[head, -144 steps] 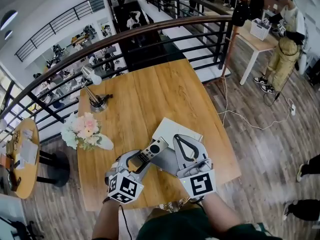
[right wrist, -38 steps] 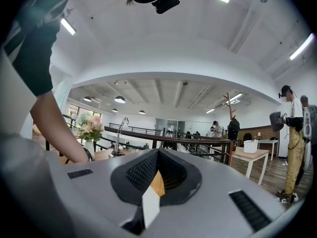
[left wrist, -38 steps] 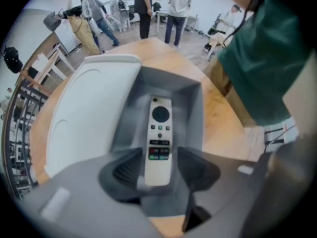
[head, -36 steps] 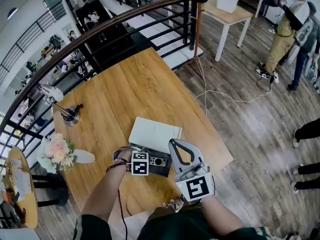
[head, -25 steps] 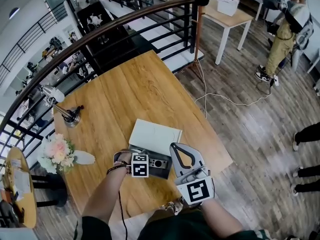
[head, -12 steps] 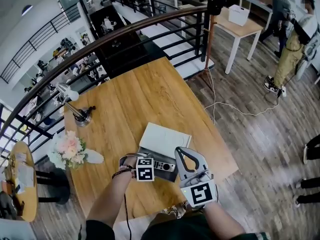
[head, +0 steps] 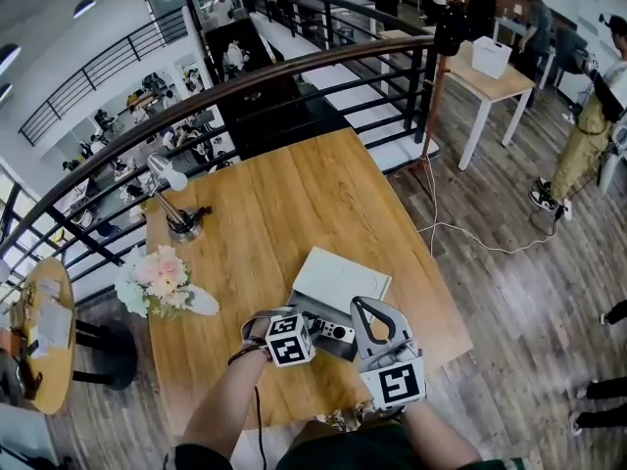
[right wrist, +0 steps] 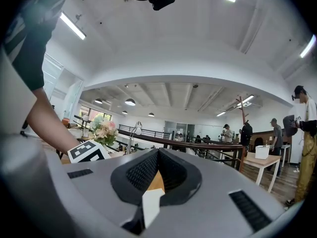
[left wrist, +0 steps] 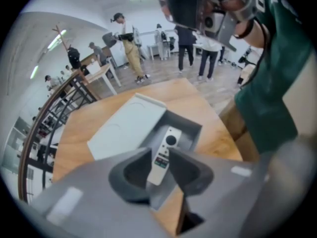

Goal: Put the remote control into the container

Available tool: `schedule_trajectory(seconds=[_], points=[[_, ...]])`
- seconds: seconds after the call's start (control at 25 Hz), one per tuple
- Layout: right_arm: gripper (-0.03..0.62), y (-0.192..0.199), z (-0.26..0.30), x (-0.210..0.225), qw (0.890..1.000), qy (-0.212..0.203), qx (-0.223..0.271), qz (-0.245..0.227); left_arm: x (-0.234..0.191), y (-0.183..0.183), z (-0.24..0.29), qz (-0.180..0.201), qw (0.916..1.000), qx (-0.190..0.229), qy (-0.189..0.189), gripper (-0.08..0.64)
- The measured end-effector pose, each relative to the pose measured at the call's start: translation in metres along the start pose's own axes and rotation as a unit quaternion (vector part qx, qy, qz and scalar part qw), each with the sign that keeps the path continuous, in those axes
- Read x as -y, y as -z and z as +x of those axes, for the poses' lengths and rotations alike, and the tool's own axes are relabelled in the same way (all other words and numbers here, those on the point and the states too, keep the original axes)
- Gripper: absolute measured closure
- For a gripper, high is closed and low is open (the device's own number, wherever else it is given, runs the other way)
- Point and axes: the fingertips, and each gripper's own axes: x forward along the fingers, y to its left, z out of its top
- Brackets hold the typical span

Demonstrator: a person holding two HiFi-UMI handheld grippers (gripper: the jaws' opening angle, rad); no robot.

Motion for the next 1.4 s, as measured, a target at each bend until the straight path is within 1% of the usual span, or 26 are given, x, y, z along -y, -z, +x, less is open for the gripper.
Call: schedule_trajectory(seconds=[0.08,0.16,0.24,0.36,0.44,0.72,0.88,1.04,1.2,1.4], points=[[0.575,-0.003,0.002,-0.005,1.0,-0.005,0.001,-0.001,0.002,-0.001,-0.009,-0.01,0.9998,0.012,-0.01,0.457],[0.575,-0.006,0.004,-0.01,1.0,-0.011,0.003,-0.007,0.001,-0.004,-0.021,-0.023,0.9989,0.029,-0.027,0.472],[0.575,-0.009,0.005,-0.016,1.0,-0.018,0.006,-0.011,-0.002,-0.008,-0.037,-0.044,0.9959,0.056,-0.054,0.513],[0.575,-0.012,0.006,-0.026,0.999,-0.031,0.007,-0.014,-0.006,-0.012,-0.064,-0.078,0.9875,0.098,-0.095,0.541],[0.575,-0.014,0.007,-0.033,0.999,-0.039,0.007,-0.019,-0.006,-0.014,-0.082,-0.092,0.9816,0.119,-0.118,0.546],[0.575,-0.024,0.015,-0.055,0.997,-0.066,0.015,-0.03,0.001,-0.02,-0.131,-0.11,0.9659,0.167,-0.164,0.557],[0.575,-0.03,0.017,-0.065,0.996,-0.079,0.02,-0.036,0.002,-0.027,-0.158,-0.135,0.9496,0.211,-0.188,0.558],[0.575,-0.041,0.022,-0.076,0.995,-0.092,0.026,-0.039,0.001,-0.033,-0.186,-0.165,0.9296,0.258,-0.204,0.558],[0.575,-0.058,0.025,-0.082,0.993,-0.104,0.04,-0.041,0.004,-0.044,-0.215,-0.17,0.9109,0.295,-0.232,0.56],[0.575,-0.066,0.027,-0.082,0.993,-0.112,0.042,-0.025,-0.004,-0.049,-0.233,-0.197,0.8831,0.336,-0.262,0.56]])
